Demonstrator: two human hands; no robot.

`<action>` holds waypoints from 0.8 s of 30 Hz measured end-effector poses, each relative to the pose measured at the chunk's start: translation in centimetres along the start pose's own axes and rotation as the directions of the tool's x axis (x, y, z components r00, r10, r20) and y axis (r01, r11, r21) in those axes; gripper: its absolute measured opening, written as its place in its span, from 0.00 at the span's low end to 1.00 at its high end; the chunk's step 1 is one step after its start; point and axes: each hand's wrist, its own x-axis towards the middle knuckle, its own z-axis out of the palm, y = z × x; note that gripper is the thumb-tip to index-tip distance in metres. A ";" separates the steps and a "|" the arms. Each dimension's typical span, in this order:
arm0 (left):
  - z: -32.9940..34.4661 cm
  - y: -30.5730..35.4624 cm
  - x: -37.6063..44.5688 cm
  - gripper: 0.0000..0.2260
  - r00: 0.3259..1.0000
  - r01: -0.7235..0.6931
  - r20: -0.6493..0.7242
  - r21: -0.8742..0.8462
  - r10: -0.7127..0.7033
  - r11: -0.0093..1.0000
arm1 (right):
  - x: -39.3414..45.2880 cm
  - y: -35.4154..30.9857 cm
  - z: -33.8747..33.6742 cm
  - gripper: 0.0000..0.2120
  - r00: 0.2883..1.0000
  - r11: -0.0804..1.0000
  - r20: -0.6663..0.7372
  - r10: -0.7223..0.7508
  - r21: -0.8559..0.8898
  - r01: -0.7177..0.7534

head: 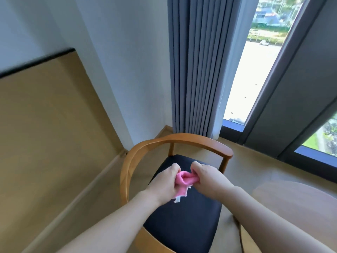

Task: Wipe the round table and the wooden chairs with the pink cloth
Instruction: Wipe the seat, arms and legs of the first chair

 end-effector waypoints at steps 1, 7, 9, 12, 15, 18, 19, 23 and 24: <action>-0.3 -0.7 -1.0 0.13 0.999 -0.006 -0.039 -0.023 0.005 1.000 | -0.1 -1.3 0.2 0.08 1.000 1.000 -0.016 0.001 0.013 -0.001; -2.1 -4.6 -6.1 0.07 0.996 -0.072 -0.078 -0.283 0.052 0.956 | -1.5 -7.7 1.5 0.07 0.995 0.996 -0.066 -0.077 0.033 0.079; -2.9 -5.7 -7.5 0.09 0.989 -0.135 -0.109 -0.332 0.105 0.933 | -1.8 -9.1 2.0 0.05 0.991 0.991 -0.024 -0.130 -0.033 0.130; -4.6 -6.1 -8.5 0.10 0.986 -0.166 -0.089 -0.370 0.144 0.914 | -1.6 -10.5 2.3 0.07 0.982 0.973 0.038 -0.183 -0.137 0.186; -5.8 -6.1 -8.8 0.11 0.990 -0.136 -0.031 -0.423 0.136 0.896 | -0.9 -11.0 2.3 0.09 0.974 0.954 0.061 -0.216 -0.199 0.224; -5.9 -5.9 -8.5 0.09 0.995 -0.097 -0.063 -0.458 0.077 0.884 | -0.3 -10.8 2.2 0.09 0.968 0.950 0.015 -0.249 -0.189 0.247; -5.8 -5.9 -8.2 0.07 0.995 -0.085 -0.090 -0.451 0.050 0.888 | -0.1 -10.6 2.2 0.09 0.968 0.953 -0.003 -0.252 -0.175 0.248; -4.9 -6.3 -6.3 0.10 0.996 -0.072 -0.081 -0.422 0.042 0.904 | 0.8 -7.9 2.8 0.16 0.983 0.983 -0.042 -0.180 0.028 0.181; -4.6 -6.3 -5.7 0.12 0.997 -0.046 -0.068 -0.407 0.020 0.912 | 1.1 -6.9 3.1 0.21 0.990 0.981 -0.032 -0.134 0.136 0.137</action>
